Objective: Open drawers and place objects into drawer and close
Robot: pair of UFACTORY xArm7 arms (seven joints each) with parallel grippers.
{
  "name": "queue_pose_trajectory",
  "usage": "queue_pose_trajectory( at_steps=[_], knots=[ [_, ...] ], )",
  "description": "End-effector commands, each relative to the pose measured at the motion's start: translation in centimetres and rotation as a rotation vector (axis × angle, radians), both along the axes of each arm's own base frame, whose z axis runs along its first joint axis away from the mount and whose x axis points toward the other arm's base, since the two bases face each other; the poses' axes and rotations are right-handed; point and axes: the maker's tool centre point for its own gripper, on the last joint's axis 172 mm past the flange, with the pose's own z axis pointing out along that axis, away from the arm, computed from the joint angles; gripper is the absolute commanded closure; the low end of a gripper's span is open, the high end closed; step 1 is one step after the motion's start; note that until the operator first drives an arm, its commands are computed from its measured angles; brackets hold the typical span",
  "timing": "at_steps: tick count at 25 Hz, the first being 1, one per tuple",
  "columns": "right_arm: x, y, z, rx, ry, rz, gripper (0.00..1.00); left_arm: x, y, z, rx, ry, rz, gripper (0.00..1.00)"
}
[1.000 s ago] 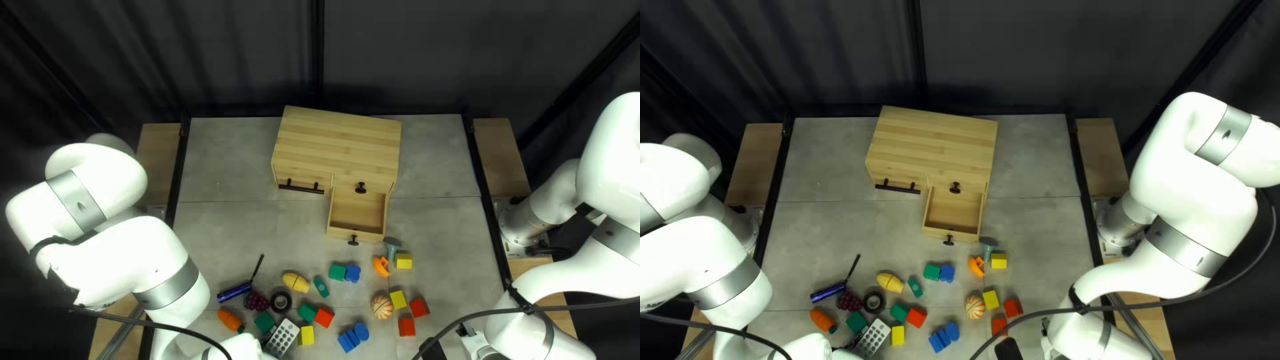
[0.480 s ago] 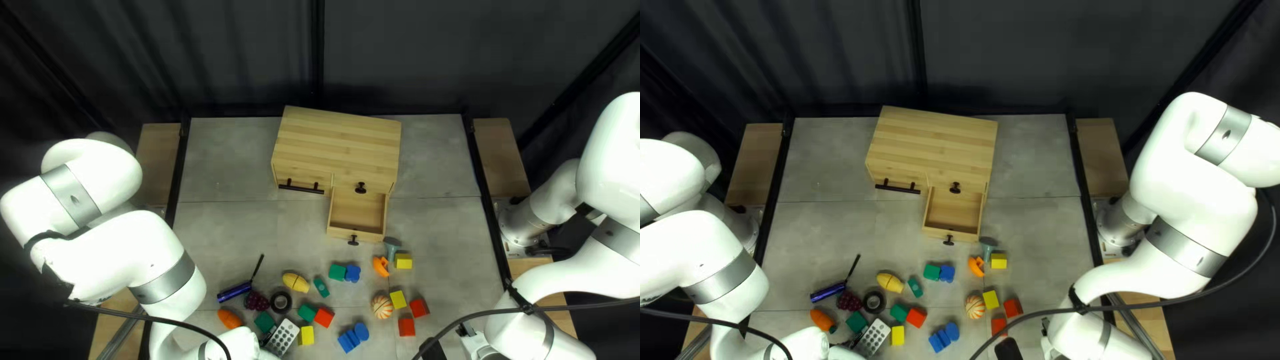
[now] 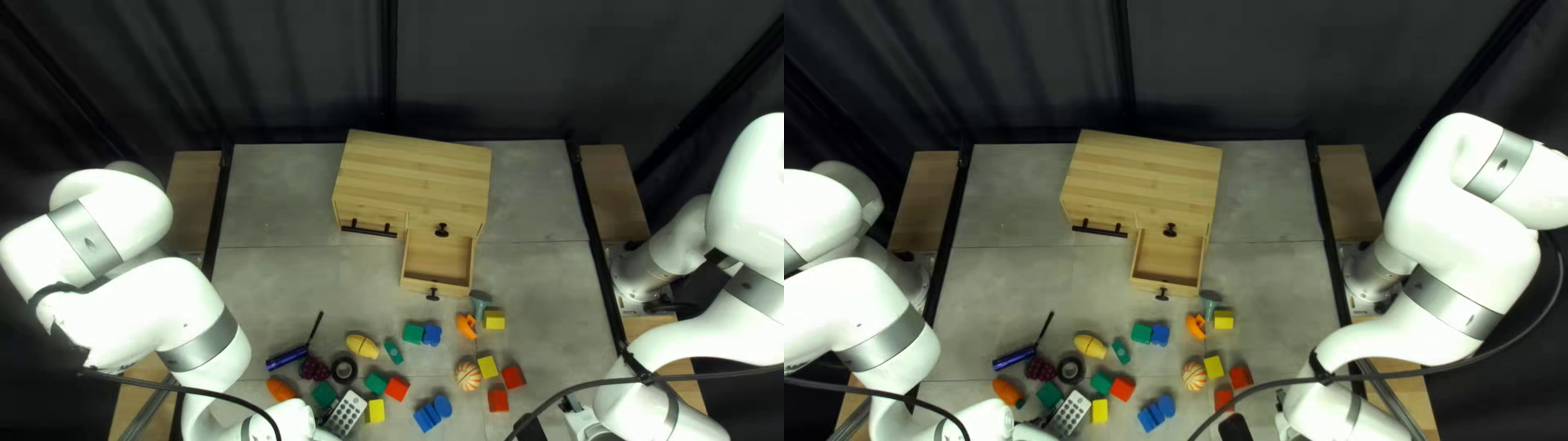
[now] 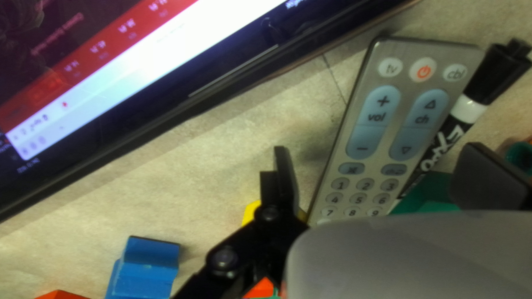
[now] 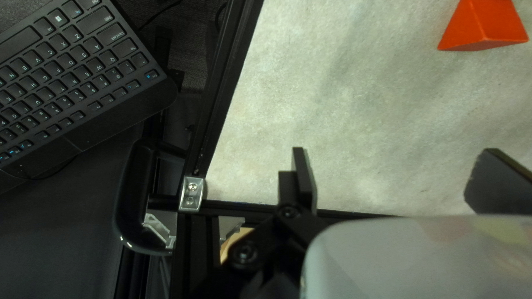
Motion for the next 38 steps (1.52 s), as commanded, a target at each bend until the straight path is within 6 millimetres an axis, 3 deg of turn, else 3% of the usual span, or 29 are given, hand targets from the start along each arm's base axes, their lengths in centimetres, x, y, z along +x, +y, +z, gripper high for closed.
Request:
queue_pose_trajectory(
  at_steps=[1, 7, 12, 19, 25, 30, 38],
  knots=[
    [0.0, 0.0, 0.0, 0.000, 0.000, 0.000, 0.00, 0.0, 0.0, -0.1, -0.002, -0.001, 0.004, 1.00],
    [0.0, 0.0, 0.0, 0.000, 0.000, 0.000, 0.00, 0.5, -0.3, 0.5, 0.005, -0.005, 0.015, 1.00],
    [0.0, 0.0, 0.0, 0.000, 0.000, 0.000, 0.00, 1.0, -0.2, 2.7, 0.021, -0.012, 0.036, 1.00],
    [0.0, 0.0, 0.0, 0.000, 0.000, 0.000, 0.00, 2.8, -0.4, 7.9, 0.025, -0.024, 0.072, 1.00],
    [0.0, 0.0, 0.0, 0.000, 0.000, 0.000, 0.00, 5.6, 0.0, 12.8, -0.084, -0.018, 0.068, 1.00],
    [0.0, 0.0, 0.0, 0.000, 0.000, 0.000, 0.00, 8.8, 3.6, 15.3, -0.154, -0.019, 0.072, 1.00],
    [0.0, 0.0, 0.0, 0.000, 0.000, 0.000, 0.00, 13.3, 10.4, 14.4, -0.265, 0.033, 0.139, 1.00]
  ],
)
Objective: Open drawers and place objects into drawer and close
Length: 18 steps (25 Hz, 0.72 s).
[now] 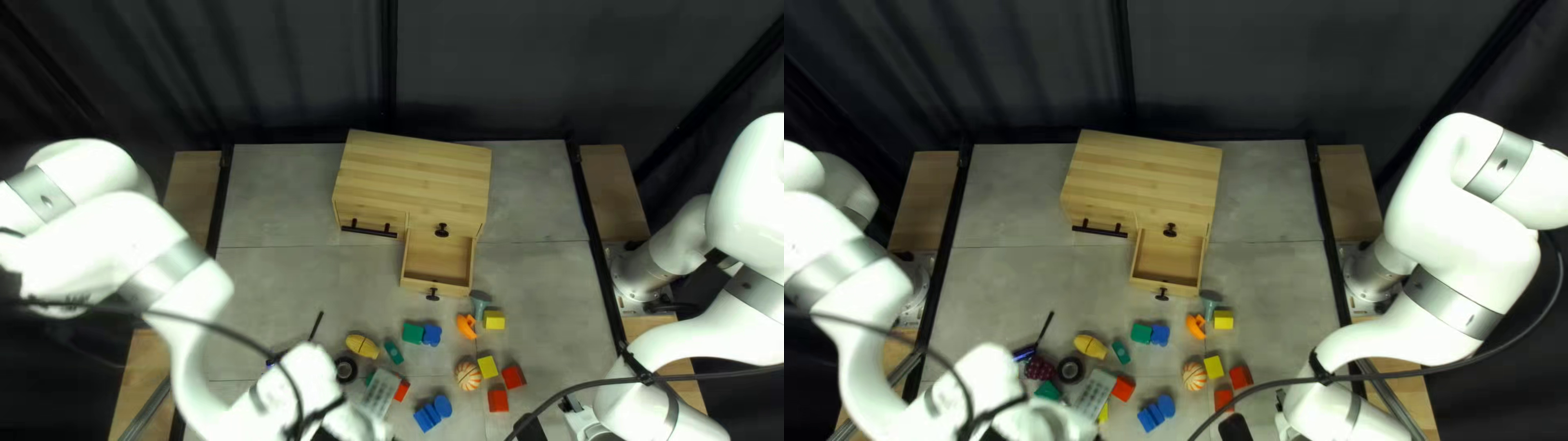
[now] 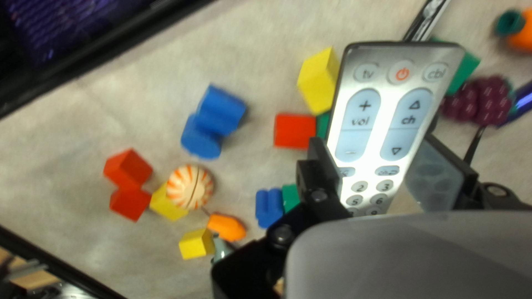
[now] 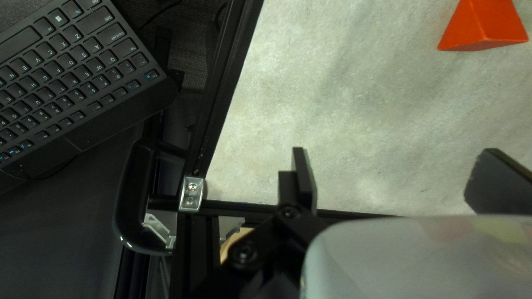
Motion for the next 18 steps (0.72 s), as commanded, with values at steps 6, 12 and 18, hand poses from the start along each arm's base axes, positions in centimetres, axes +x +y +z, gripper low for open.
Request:
queue_pose_trajectory(
  at_steps=[6, 12, 18],
  knots=[
    [0.0, 0.0, 0.0, 0.000, 0.000, 0.000, 0.00, 2.9, 7.1, -0.9, -0.119, 0.058, 0.098, 1.00],
    [0.0, 0.0, 0.0, 0.000, 0.000, 0.000, 0.00, 3.6, 9.1, 0.8, -0.121, 0.042, 0.142, 1.00],
    [0.0, 0.0, 0.0, 0.000, 0.000, 0.000, 0.00, 3.9, 8.7, 2.1, -0.106, 0.044, 0.158, 1.00]
  ],
)
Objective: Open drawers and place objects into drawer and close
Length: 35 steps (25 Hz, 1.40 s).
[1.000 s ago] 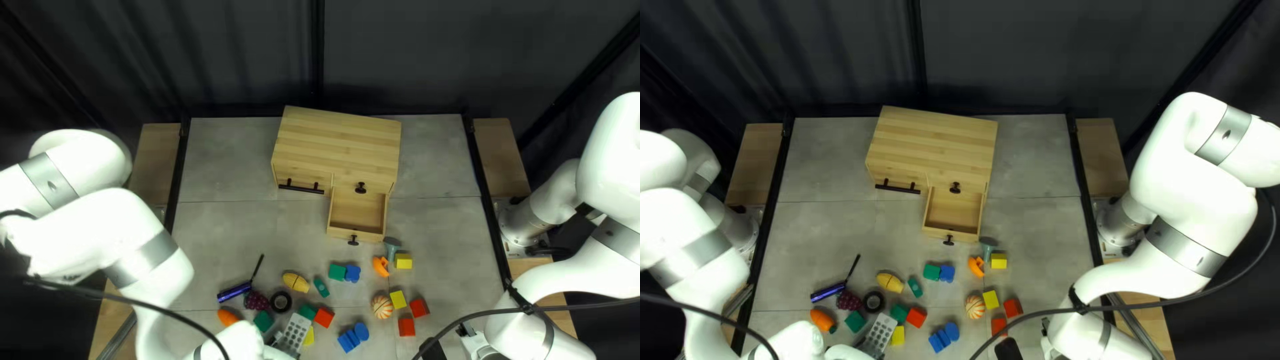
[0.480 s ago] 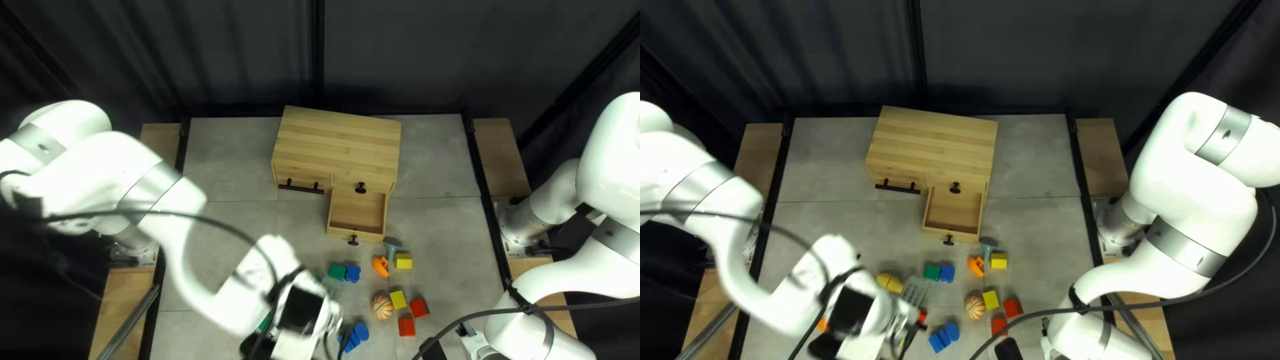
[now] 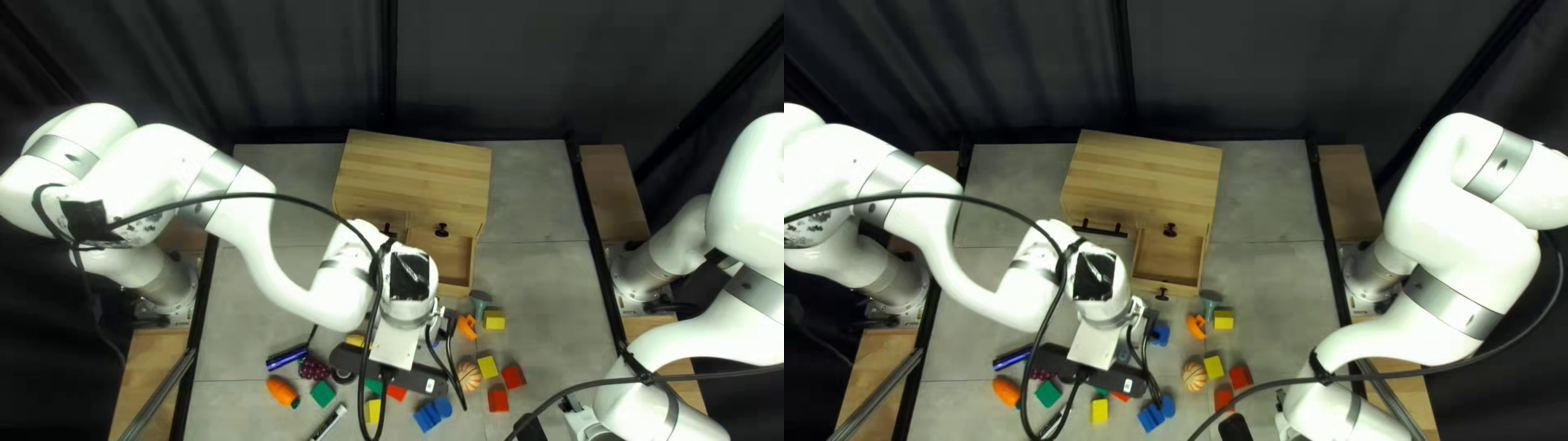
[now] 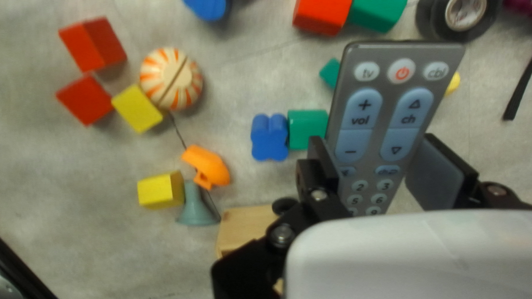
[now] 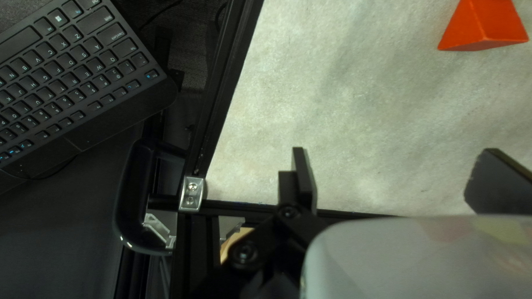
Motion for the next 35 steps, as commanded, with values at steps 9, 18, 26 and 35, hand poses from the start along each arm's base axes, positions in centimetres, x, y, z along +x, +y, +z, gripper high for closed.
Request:
queue_pose_trajectory(
  at_steps=[9, 18, 26, 35],
  knots=[
    [0.0, 0.0, 0.0, 0.000, 0.000, 0.000, 0.00, 0.0, -0.1, 0.3, 0.004, 0.002, 0.003, 1.00],
    [0.0, 0.0, 0.0, 0.000, 0.000, 0.000, 0.00, 0.0, 0.5, 1.2, -0.029, 0.033, 0.076, 1.00],
    [0.0, 0.0, 0.0, 0.000, 0.000, 0.000, 0.00, 1.6, 1.4, -0.6, -0.093, 0.038, 0.068, 1.00],
    [0.0, 0.0, 0.0, 0.000, 0.000, 0.000, 0.00, 2.8, 4.0, -2.5, -0.131, 0.010, 0.053, 1.00]
  ],
)
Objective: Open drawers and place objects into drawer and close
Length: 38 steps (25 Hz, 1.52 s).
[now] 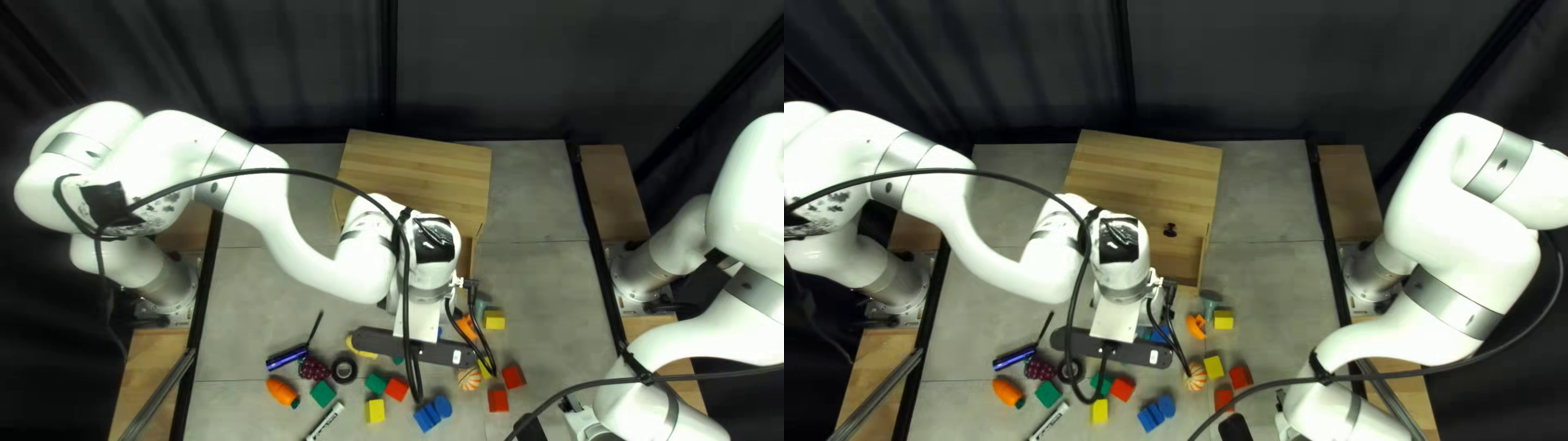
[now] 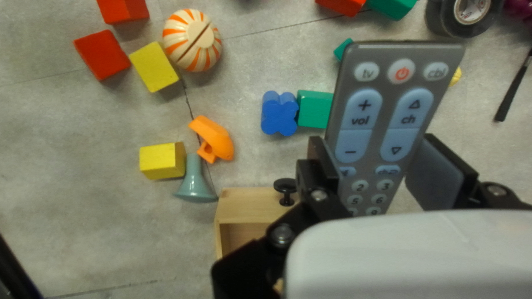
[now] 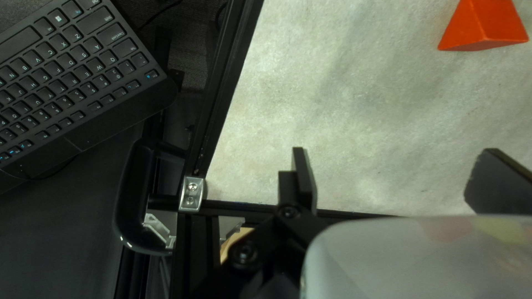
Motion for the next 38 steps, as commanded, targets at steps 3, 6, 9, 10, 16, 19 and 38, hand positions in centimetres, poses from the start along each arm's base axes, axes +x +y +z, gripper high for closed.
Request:
queue_pose_trajectory(
  at_steps=[3, 6, 9, 10, 16, 19, 38],
  knots=[
    [0.0, 0.0, 0.0, 0.000, 0.000, 0.000, 0.00, 1.1, 2.4, -1.9, -0.021, -0.018, -0.002, 1.00],
    [0.0, 0.0, 0.0, 0.000, 0.000, 0.000, 0.00, 1.2, 3.4, -2.6, -0.028, -0.018, 0.003, 1.00],
    [0.0, 0.0, 0.0, 0.000, 0.000, 0.000, 0.00, 1.1, 4.2, -3.2, -0.034, -0.017, 0.007, 1.00],
    [0.0, 0.0, 0.0, 0.000, 0.000, 0.000, 0.00, 1.1, 4.5, -3.3, -0.035, -0.018, 0.009, 1.00],
    [0.0, 0.0, 0.0, 0.000, 0.000, 0.000, 0.00, 1.1, 5.6, -3.5, -0.032, -0.016, 0.021, 1.00],
    [0.0, 0.0, 0.0, 0.000, 0.000, 0.000, 0.00, 1.4, 6.2, -3.4, -0.022, -0.015, 0.030, 1.00],
    [0.0, 0.0, 0.0, 0.000, 0.000, 0.000, 0.00, 1.9, 9.0, -4.7, -0.011, -0.002, 0.056, 1.00]
  ],
)
